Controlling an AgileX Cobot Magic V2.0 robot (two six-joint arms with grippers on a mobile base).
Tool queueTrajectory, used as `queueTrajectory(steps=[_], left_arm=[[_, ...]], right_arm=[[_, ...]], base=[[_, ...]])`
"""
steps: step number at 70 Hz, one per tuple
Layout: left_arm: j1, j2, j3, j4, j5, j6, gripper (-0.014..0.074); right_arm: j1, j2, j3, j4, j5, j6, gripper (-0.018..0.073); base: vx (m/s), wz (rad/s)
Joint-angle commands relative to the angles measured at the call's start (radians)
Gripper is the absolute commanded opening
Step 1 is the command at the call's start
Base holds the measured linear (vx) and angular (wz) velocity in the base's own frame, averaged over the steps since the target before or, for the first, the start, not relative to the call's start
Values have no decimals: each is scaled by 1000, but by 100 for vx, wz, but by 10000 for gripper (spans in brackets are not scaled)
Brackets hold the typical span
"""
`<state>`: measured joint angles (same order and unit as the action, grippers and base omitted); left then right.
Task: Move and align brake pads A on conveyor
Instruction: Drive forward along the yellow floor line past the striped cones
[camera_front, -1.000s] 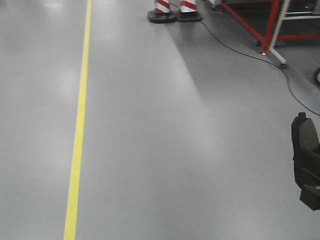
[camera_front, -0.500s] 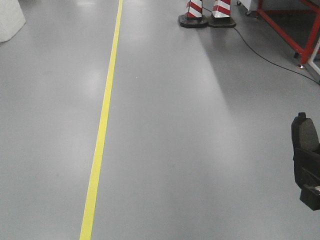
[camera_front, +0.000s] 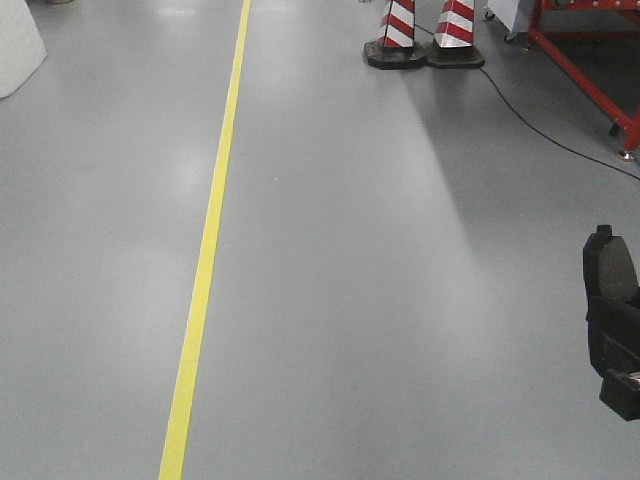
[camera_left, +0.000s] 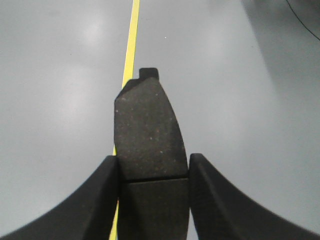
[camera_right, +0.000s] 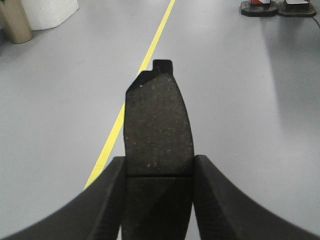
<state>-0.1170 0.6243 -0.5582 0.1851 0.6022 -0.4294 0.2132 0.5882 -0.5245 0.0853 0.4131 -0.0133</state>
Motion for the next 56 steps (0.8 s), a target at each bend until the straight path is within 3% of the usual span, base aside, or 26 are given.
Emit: queueTrajectory(steps=[1,56], left_arm=[[-6,-2,-30,8,-86,-1,174],[-6,-1,-30,8,-86,-1,174]], right_arm=[[-4,2,-31,0,-90,-6,-6],[-4,2,-31,0,-89,-7,-6]], base=[[45,-1],[47,3]])
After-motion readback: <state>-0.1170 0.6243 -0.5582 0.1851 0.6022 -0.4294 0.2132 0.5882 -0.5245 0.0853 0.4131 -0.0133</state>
